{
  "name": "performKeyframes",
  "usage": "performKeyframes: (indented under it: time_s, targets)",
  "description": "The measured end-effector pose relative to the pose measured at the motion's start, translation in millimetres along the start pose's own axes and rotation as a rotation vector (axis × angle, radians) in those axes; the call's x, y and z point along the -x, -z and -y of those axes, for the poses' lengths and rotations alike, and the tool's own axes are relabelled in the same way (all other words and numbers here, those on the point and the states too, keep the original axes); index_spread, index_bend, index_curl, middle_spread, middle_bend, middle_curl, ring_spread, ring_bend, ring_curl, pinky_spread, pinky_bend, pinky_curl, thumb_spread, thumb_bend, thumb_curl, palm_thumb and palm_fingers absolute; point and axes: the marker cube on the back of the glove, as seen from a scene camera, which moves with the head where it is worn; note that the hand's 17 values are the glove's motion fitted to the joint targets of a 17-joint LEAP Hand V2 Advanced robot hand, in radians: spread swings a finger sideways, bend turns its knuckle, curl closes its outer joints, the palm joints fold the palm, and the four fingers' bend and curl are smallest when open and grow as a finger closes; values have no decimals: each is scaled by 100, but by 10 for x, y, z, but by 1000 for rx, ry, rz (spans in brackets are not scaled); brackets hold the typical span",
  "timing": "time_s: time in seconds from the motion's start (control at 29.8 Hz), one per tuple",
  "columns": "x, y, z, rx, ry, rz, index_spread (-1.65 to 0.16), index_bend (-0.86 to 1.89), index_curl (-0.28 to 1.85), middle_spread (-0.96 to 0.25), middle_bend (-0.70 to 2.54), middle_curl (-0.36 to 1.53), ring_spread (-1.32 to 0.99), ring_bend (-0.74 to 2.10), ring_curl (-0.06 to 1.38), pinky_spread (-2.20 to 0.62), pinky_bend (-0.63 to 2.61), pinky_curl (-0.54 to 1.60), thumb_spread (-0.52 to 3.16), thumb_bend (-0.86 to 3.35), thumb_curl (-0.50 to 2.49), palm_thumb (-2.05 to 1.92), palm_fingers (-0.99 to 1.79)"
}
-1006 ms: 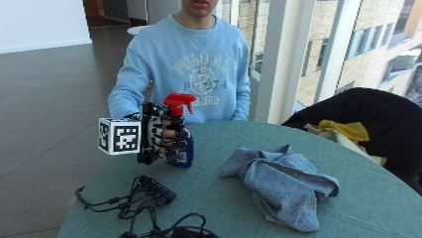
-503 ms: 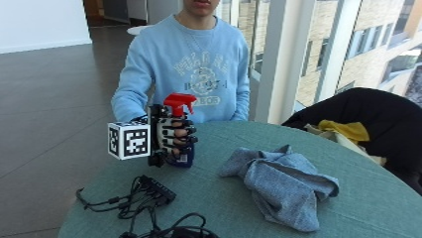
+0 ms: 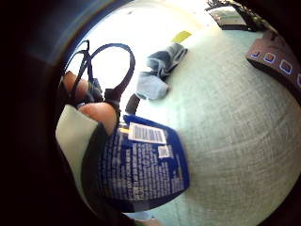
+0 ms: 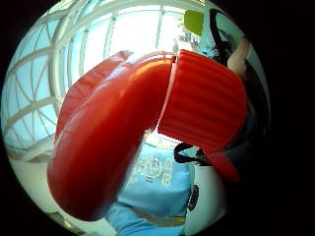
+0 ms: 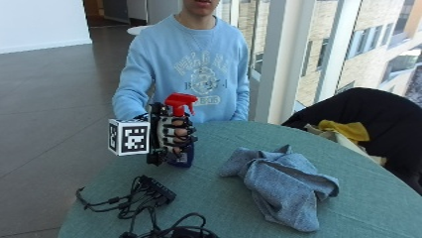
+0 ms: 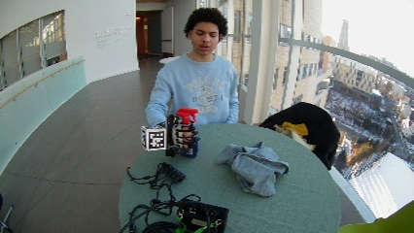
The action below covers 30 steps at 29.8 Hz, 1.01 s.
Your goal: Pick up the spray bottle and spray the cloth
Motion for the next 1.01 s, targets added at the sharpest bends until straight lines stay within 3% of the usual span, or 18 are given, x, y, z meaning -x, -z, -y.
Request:
performKeyframes:
  time_s: [0.47, 1.01]
  targets:
    - [429, 97, 475, 116, -85, -272, -24, 15, 37, -10, 35, 47, -10, 46, 39, 7, 26, 36, 64, -3, 59, 98, 118]
    - [620, -6, 1391, 294, -326, -618, -22, 16, 41, -9, 37, 48, -8, 49, 40, 5, 27, 37, 60, -3, 64, 96, 119]
